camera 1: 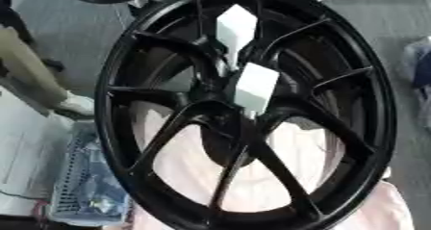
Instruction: Pull the pin out of the wheel hub.
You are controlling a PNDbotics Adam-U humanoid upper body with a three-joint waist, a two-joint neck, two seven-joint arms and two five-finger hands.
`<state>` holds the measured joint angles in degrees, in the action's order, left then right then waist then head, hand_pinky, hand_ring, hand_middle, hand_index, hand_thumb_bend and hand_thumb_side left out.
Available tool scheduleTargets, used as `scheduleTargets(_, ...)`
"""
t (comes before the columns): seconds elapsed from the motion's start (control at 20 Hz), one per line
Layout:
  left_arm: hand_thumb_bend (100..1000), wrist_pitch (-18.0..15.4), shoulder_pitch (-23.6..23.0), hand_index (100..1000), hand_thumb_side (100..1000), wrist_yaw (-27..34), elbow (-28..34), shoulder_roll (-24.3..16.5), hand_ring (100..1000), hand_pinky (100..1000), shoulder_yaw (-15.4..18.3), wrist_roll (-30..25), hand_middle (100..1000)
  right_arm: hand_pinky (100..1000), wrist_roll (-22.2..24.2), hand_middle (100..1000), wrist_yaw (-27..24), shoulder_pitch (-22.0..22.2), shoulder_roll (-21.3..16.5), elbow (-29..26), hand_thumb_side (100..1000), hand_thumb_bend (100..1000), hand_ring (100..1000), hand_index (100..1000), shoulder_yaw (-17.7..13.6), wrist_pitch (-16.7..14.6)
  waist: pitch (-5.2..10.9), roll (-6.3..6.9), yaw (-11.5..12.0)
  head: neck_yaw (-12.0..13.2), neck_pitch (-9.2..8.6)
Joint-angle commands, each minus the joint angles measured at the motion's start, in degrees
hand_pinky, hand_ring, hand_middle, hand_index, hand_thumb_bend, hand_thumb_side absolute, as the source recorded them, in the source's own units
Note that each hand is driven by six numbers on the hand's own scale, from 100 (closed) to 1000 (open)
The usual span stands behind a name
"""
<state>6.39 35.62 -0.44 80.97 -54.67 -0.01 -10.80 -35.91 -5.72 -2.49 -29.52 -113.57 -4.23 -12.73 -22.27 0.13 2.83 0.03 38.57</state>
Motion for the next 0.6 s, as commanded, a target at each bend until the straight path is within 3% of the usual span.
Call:
scheduleTargets(0.05, 100, -1.6, -0.1, 793, 669, 2.7, 4.7, -0.5, 789, 800, 1.5, 1.5, 691, 635, 0.0, 732, 0.2, -0.1, -1.5, -1.0, 410, 100, 800, 701, -0.5, -0.3, 1.59, -0.1, 0.1, 0.0, -0.81)
scheduleTargets(0.3, 100, -5.9, -1.7, 777, 682, 7.1, 12.0, 4.4, 770, 789, 2.1, 4.7, 669, 636, 0.3, 732, 0.3, -0.5, -1.8, -1.0, 403, 100, 800, 701, -0.4, -0.6, 1.37, -0.46, 0.2, 0.2, -0.82)
scheduleTargets(0.6, 100, -11.6, -6.8, 780, 674, 12.8, 21.3, 13.3, 766, 787, 4.4, 10.3, 676, 636, 0.4, 733, 0.9, -0.9, -2.6, -1.0, 385, 100, 799, 701, -0.5, -0.9, 1.15, -0.97, 0.2, -0.1, -1.02)
